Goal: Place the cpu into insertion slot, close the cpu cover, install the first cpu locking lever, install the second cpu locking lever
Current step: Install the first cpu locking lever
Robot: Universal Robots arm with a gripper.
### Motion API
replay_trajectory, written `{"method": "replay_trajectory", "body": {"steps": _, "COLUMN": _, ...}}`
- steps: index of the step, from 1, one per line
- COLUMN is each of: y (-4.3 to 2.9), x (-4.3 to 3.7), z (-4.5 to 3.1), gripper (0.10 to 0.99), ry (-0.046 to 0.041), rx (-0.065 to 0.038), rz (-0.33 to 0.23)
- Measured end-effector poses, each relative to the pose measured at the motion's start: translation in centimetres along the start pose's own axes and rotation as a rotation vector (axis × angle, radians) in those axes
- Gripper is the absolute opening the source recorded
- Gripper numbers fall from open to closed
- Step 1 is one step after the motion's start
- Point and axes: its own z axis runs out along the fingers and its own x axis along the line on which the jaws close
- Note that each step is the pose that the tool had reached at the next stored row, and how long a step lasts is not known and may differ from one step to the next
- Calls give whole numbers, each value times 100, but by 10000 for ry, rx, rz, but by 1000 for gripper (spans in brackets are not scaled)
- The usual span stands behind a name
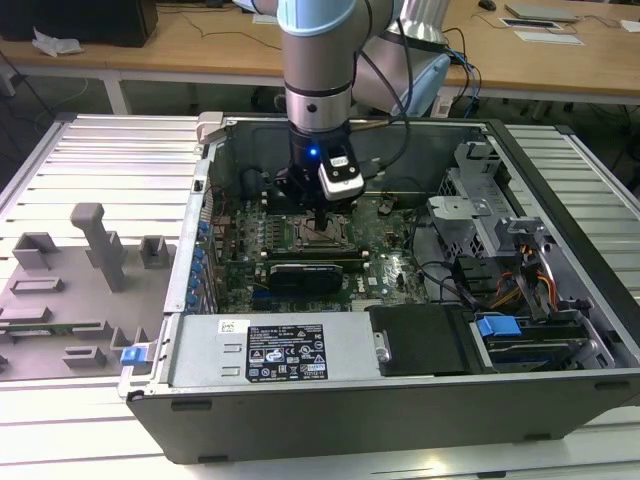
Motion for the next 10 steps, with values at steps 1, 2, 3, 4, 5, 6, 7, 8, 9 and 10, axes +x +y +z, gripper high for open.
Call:
{"method": "replay_trajectory", "body": {"steps": 1, "y": 0, "x": 0, "z": 0, "gripper": 106, "ry": -2, "rx": -20, "rz": -287}}
{"method": "replay_trajectory", "body": {"steps": 2, "y": 1, "x": 0, "z": 0, "gripper": 106, "ry": -4, "rx": -37, "rz": -459}}
{"method": "replay_trajectory", "body": {"steps": 3, "y": 0, "x": 0, "z": -4, "gripper": 106, "ry": -4, "rx": -37, "rz": -477}}
{"method": "replay_trajectory", "body": {"steps": 4, "y": 0, "x": 0, "z": -12, "gripper": 106, "ry": -4, "rx": -38, "rz": -482}}
{"method": "replay_trajectory", "body": {"steps": 5, "y": 0, "x": -2, "z": -23, "gripper": 106, "ry": -4, "rx": -38, "rz": -484}}
{"method": "replay_trajectory", "body": {"steps": 6, "y": 0, "x": -3, "z": -41, "gripper": 106, "ry": -3, "rx": -37, "rz": -485}}
{"method": "replay_trajectory", "body": {"steps": 7, "y": 0, "x": -5, "z": -62, "gripper": 106, "ry": -4, "rx": -36, "rz": -485}}
{"method": "replay_trajectory", "body": {"steps": 8, "y": -1, "x": -8, "z": -95, "gripper": 106, "ry": -4, "rx": -35, "rz": -485}}
{"method": "replay_trajectory", "body": {"steps": 9, "y": -1, "x": -11, "z": -120, "gripper": 106, "ry": -5, "rx": -33, "rz": -485}}
{"method": "replay_trajectory", "body": {"steps": 10, "y": -1, "x": -14, "z": -149, "gripper": 106, "ry": -6, "rx": -30, "rz": -486}}
